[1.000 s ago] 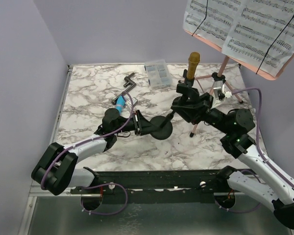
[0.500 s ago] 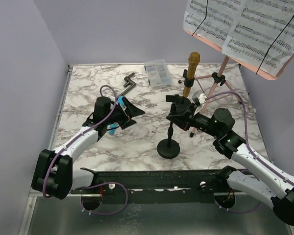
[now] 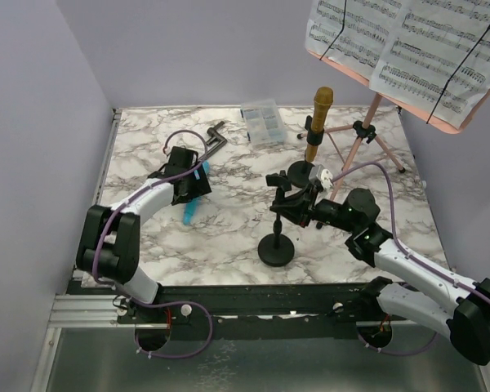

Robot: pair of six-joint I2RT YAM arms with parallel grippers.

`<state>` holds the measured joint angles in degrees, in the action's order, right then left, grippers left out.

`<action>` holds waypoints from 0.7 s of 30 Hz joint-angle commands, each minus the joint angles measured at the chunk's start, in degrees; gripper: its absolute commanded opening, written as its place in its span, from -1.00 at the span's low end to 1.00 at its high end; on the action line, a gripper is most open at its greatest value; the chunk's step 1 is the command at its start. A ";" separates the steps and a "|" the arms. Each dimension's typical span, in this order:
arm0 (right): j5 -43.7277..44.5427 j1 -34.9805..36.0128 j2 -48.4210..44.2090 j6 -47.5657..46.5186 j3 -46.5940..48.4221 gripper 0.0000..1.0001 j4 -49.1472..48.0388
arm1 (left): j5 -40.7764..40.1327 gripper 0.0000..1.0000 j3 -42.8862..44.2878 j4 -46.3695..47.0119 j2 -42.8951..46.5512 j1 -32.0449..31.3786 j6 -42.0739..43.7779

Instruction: Set up the instrument practice props

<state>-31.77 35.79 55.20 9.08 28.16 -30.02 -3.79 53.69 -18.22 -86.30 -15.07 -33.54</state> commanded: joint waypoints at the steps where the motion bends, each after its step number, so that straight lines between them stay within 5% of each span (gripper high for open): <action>1: -5.68 0.14 -0.35 -2.25 -0.27 -0.99 -8.06 | -3.56 0.61 2.80 -5.53 -6.27 -0.31 7.69; 9: -7.37 0.12 -0.74 -7.17 -2.98 -0.99 -8.80 | -12.33 0.46 3.48 -8.05 -12.05 -4.63 9.67; 16: -4.09 0.10 -1.27 -7.65 -5.67 -0.99 -10.49 | -13.39 -0.26 5.16 -9.66 -12.74 -5.76 10.94; 18: -2.05 0.14 -2.12 -6.09 -5.96 -0.81 -9.41 | -13.16 -0.44 5.27 -9.68 -10.80 -5.76 10.93; 21: -0.32 0.15 -4.03 -4.04 -7.25 -0.21 -8.62 | -12.46 -0.68 5.37 -9.49 -7.35 -5.76 10.72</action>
<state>-36.10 35.79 53.74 3.44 22.65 -36.64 -14.79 58.46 -25.39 -98.04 -21.08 -23.53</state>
